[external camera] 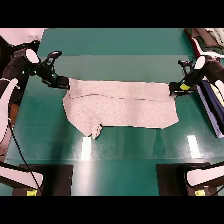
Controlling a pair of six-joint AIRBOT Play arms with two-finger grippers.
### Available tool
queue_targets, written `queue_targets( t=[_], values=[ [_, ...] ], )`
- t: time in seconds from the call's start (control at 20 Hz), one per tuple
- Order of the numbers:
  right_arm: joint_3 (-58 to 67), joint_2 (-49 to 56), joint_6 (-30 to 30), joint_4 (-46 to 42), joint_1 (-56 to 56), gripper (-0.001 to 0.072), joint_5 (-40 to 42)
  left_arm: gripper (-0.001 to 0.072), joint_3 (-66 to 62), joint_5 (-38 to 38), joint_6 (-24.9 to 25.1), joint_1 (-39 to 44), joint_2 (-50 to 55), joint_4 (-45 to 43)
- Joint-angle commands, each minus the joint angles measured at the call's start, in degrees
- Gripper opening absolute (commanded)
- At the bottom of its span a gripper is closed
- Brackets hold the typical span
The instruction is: Fold the shirts.
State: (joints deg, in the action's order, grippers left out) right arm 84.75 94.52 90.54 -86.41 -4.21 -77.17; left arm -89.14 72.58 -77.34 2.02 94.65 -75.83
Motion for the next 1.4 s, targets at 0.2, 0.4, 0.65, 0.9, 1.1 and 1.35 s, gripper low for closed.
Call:
queue_targets(
  t=[0.2,0.4,0.65,0.9,1.1,1.35],
  values=[
    [-0.48,-8.22,-5.31,9.90,-3.34,0.0406,-7.06,0.0497,4.46,9.40,-4.02,0.02,-5.38,-2.29],
    [-0.48,-13.88,-6.21,15.39,-6.69,0.0406,-6.01,0.0497,26.27,-3.45,-9.51,0.02,-21.84,7.48],
    [-0.46,-16.15,-6.21,15.45,-5.99,0.0406,-5.33,0.0498,54.58,-13.88,-18.95,0.02,-39.98,11.98],
    [-0.46,-16.15,-6.21,16.39,-4.68,0.0406,-5.14,0.0497,64.35,-20.17,-19.54,4.50,-43.80,20.98],
    [-0.46,-16.15,-6.21,16.35,-4.72,0.0406,-5.49,0.0498,64.57,-27.91,-24.81,11.67,-43.41,20.33],
    [-0.46,-16.15,-6.25,16.33,-4.72,0.0406,-5.55,0.0498,64.57,-29.46,-26.21,11.87,-41.05,20.39]
  ],
)
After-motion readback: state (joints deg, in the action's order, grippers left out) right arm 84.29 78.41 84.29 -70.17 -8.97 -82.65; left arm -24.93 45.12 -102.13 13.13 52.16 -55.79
